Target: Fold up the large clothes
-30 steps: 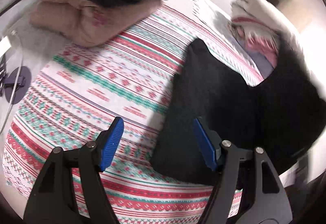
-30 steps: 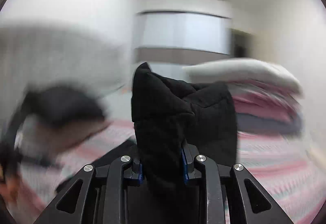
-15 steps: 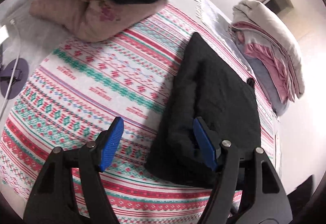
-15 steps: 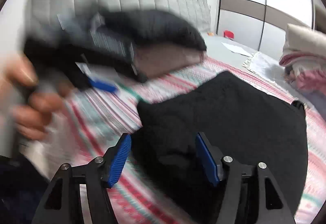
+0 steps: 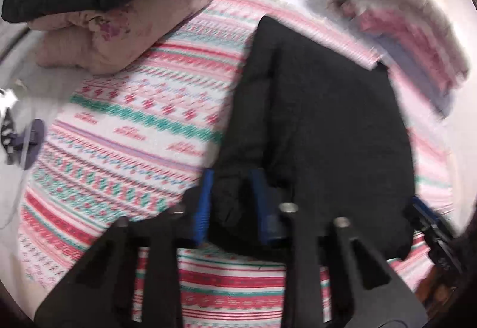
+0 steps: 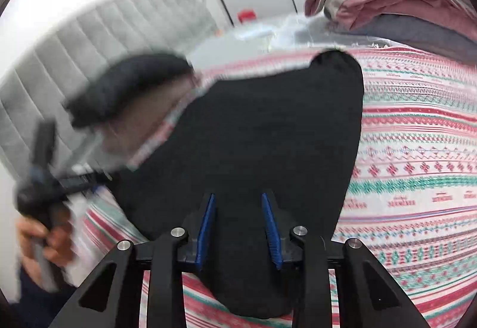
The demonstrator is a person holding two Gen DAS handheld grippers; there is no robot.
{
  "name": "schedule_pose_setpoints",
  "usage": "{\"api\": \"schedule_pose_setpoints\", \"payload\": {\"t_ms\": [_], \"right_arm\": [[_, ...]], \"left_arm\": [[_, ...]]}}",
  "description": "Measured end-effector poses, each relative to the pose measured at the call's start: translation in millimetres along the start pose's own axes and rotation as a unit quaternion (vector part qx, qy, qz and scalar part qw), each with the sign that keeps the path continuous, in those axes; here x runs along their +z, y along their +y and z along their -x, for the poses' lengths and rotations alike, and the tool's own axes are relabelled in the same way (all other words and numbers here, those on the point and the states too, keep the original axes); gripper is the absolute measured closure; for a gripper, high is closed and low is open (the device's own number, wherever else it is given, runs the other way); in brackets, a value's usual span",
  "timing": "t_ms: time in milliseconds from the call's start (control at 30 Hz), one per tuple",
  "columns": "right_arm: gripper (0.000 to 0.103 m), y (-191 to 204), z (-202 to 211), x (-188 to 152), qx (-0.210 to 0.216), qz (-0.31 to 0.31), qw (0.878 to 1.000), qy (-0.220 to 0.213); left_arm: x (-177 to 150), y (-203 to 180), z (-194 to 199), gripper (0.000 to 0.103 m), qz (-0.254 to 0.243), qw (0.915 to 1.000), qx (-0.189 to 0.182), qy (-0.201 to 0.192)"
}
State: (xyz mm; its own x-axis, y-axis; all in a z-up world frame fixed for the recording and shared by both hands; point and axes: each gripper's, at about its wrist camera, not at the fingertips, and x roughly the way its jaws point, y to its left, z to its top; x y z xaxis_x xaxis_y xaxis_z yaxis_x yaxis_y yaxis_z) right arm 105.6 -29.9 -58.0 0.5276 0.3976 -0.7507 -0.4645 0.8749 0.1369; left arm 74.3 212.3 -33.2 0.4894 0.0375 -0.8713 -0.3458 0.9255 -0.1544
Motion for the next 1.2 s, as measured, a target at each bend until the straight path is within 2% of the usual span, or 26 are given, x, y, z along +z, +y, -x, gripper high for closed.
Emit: {"api": "schedule_pose_setpoints", "payload": {"t_ms": [67,133,200,367,433,500,567,633,700,733,800,867,933,1033,1100,1200], "right_arm": [[0.071,-2,-10,-6,-0.015,0.017,0.999,0.027],[0.071,-5,-17,-10,-0.023,0.028,0.998,0.042],[0.071,-5,-20,-12,-0.026,0.034,0.998,0.05],[0.071,-7,-26,-22,-0.027,0.044,0.997,0.062],[0.071,0,-38,-22,-0.048,0.06,0.995,0.06],[0.071,2,-38,-22,-0.049,0.054,0.996,0.055],[0.071,-5,-35,-22,-0.031,0.036,0.998,0.052],[0.071,-13,-32,-21,-0.008,0.017,0.999,0.048],[0.071,-16,-27,-19,0.005,0.01,0.999,0.034],[0.07,-14,-23,-20,0.008,0.009,1.0,0.028],[0.066,-13,-14,-17,0.017,0.009,1.0,0.015],[0.056,-20,0,-10,0.066,-0.015,0.998,-0.013],[0.052,-32,15,-3,0.093,-0.052,0.993,-0.051],[0.047,-56,27,6,0.076,-0.104,0.987,-0.092],[0.047,-74,27,14,0.051,-0.135,0.985,-0.097],[0.047,-94,19,32,0.05,-0.171,0.98,-0.091]], "left_arm": [[-7,1,-12,0.081,-0.004,0.9997,0.012,0.019],[-11,3,-15,0.081,-0.011,0.9997,0.014,0.018],[-16,1,-13,0.082,-0.023,0.9995,0.017,0.012],[-20,3,-16,0.082,-0.019,0.9995,0.014,0.018],[-15,8,-16,0.082,-0.001,0.9997,0.003,0.025],[-9,11,-13,0.08,0.018,0.9993,-0.009,0.03],[0,18,-5,0.08,0.044,0.9984,-0.024,0.026],[6,22,12,0.076,0.069,0.9969,-0.036,-0.008],[10,16,23,0.061,0.064,0.9965,-0.041,-0.034],[12,10,27,0.057,0.055,0.9965,-0.043,-0.046],[16,-4,28,0.055,0.039,0.9967,-0.045,-0.055],[22,-17,23,0.055,0.028,0.997,-0.05,-0.052],[31,-30,17,0.055,0.02,0.9969,-0.06,-0.048],[48,-43,7,0.055,0.018,0.9963,-0.071,-0.046],[61,-51,-3,0.055,0.018,0.9956,-0.084,-0.038],[78,-61,-17,0.055,0.031,0.9945,-0.094,-0.035]]}}
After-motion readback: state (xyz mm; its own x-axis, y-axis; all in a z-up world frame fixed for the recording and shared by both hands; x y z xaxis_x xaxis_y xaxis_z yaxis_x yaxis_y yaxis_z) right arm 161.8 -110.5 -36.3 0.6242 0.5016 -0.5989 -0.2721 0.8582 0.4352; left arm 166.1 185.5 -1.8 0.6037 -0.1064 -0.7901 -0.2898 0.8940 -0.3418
